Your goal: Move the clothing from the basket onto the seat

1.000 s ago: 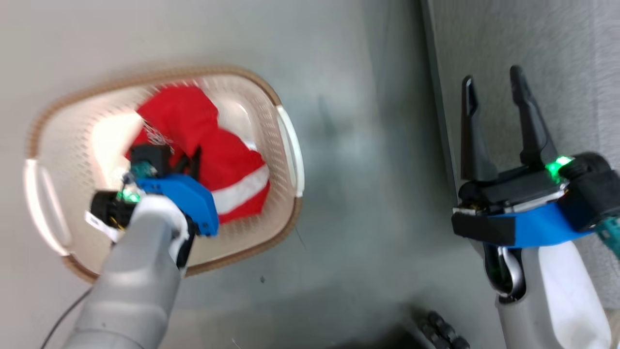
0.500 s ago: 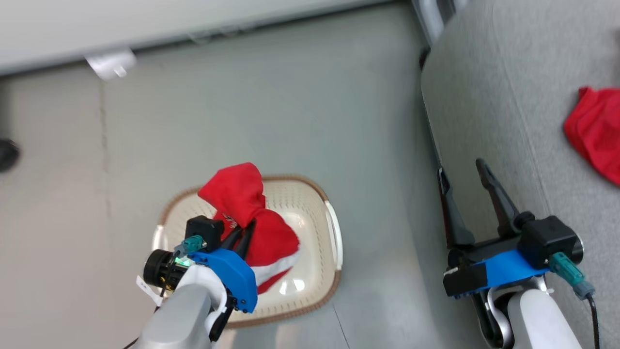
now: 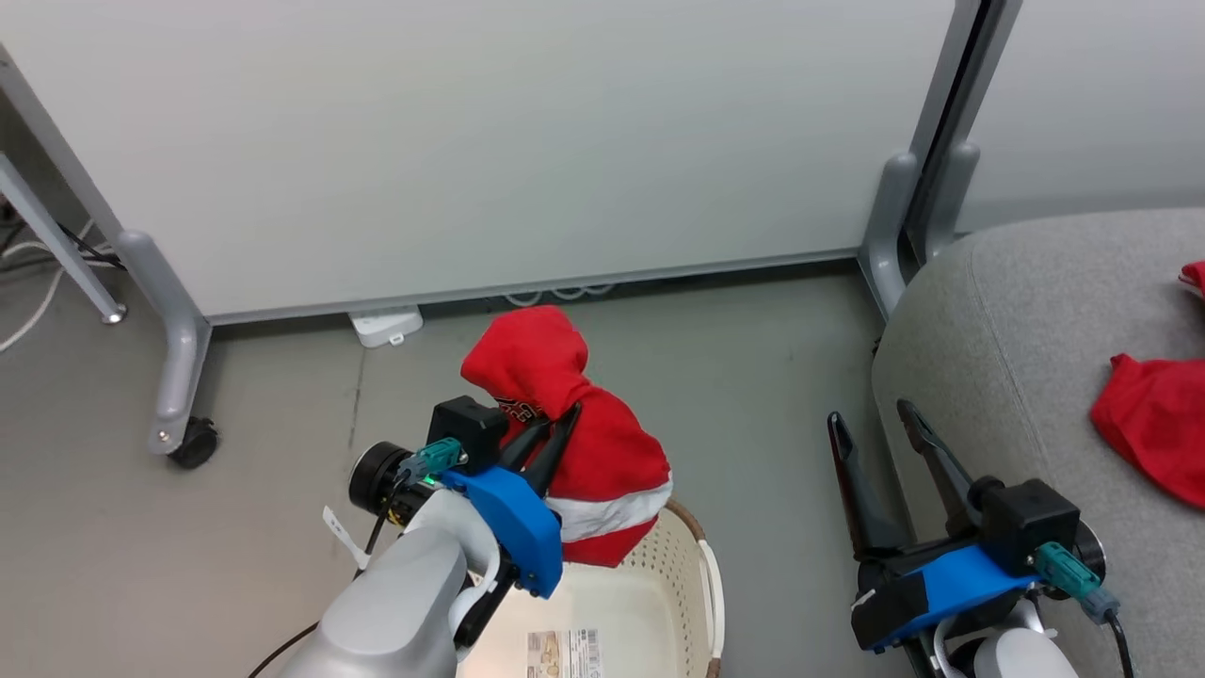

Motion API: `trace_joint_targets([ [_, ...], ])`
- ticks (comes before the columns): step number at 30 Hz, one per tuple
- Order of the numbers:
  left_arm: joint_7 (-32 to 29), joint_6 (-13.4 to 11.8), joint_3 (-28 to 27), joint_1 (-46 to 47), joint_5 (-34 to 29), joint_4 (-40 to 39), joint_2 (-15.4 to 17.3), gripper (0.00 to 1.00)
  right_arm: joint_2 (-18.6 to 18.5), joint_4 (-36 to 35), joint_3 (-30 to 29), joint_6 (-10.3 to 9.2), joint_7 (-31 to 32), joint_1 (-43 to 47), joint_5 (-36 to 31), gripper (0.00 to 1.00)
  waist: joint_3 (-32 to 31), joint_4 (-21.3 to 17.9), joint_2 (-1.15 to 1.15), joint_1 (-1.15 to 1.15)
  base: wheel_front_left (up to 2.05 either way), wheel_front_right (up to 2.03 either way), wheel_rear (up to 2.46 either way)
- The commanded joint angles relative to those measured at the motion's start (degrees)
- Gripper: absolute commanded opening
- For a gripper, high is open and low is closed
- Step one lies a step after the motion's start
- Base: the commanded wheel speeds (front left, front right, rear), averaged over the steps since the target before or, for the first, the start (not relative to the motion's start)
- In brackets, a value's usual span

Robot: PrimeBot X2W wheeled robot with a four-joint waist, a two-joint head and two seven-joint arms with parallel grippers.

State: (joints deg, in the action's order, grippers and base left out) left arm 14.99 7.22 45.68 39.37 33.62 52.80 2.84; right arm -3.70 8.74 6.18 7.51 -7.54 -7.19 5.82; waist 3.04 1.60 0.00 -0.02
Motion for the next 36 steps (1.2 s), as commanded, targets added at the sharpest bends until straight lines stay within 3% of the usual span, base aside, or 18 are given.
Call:
trace_joint_targets([
  [1, 0.0, 0.2, 1.1, 1.2, 1.0, -0.8, 0.1, 0.0, 0.1, 0.2, 0.3, -0.04, 0.5, 1.2, 0.5, 1.0, -3.0, 1.6, 0.0, 0.02, 0.0, 0.0, 0.0],
  [12, -2.2, -1.4, 7.2, 7.1, 7.8, -4.9, 0.1, 0.0, 0.4, 1.1, 2.0, -0.04, 0.7, 1.5, 1.0, 1.0, -4.8, 1.0, 0.0, 0.02, 0.0, 0.0, 0.0],
  [27, -1.2, -2.8, 12.4, 9.8, 12.4, -3.3, 0.1, 0.0, 0.7, 2.3, 2.5, -0.04, 0.2, 0.8, 1.1, 1.0, -4.5, -0.5, 0.0, 0.02, 0.0, 0.0, 0.0],
  [36, -0.7, -3.1, 14.7, 10.9, 15.0, -2.7, 0.1, 0.0, -0.1, 5.7, 9.2, -0.04, 4.0, -4.2, 3.0, 1.0, -4.0, -1.5, 0.0, 0.02, 0.0, 0.0, 0.0],
])
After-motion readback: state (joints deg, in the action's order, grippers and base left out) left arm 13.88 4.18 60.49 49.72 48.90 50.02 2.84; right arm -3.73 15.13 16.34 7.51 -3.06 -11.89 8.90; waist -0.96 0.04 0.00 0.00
